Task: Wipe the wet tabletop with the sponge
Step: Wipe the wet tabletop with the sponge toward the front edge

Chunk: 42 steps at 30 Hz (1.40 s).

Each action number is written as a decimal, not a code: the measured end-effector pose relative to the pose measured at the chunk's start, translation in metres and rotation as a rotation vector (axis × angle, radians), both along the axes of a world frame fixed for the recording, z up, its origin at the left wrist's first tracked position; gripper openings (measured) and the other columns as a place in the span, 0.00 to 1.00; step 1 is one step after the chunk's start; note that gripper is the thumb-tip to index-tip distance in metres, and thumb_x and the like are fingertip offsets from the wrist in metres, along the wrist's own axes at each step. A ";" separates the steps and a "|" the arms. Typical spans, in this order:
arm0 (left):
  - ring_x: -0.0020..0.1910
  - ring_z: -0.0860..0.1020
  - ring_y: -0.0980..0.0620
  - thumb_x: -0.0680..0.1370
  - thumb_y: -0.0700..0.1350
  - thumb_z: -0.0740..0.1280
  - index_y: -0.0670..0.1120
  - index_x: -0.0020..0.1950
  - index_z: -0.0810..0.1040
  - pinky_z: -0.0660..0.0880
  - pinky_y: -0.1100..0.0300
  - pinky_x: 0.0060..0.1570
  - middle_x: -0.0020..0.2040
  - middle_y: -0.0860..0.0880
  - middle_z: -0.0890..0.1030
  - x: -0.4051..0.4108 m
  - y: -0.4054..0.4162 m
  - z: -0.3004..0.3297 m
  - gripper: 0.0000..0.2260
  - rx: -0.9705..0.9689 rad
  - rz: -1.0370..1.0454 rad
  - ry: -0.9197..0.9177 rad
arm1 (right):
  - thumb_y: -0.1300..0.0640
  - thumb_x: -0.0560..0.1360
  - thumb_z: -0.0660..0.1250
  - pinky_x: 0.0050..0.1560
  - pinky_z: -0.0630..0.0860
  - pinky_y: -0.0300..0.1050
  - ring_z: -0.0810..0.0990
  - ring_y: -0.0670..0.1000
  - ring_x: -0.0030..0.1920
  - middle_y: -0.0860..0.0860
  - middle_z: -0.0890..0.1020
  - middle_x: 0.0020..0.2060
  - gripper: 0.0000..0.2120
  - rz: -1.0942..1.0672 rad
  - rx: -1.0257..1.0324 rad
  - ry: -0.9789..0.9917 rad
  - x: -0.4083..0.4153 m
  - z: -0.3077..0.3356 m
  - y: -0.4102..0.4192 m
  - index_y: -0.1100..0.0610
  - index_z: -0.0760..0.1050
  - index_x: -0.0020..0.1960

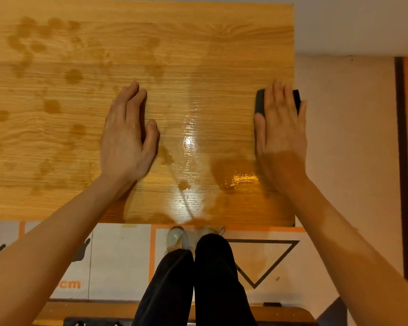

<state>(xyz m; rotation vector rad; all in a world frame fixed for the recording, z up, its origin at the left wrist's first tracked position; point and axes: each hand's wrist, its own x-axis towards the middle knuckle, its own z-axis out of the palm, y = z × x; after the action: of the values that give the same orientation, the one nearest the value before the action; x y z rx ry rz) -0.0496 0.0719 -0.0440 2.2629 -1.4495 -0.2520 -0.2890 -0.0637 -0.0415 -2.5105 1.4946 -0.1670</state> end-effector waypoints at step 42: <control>0.80 0.60 0.43 0.86 0.45 0.54 0.35 0.79 0.61 0.54 0.50 0.80 0.80 0.39 0.62 -0.034 0.072 -0.006 0.23 -0.010 -0.104 -0.061 | 0.52 0.82 0.44 0.77 0.52 0.57 0.54 0.54 0.78 0.55 0.57 0.78 0.26 0.012 -0.072 0.100 0.081 0.001 0.182 0.59 0.52 0.78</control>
<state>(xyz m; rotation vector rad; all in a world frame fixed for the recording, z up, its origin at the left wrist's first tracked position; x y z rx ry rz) -0.0836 0.1441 -0.0499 2.2081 -1.5989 -0.2085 -0.2078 0.1185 -0.0405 -2.6197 1.5369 -0.0957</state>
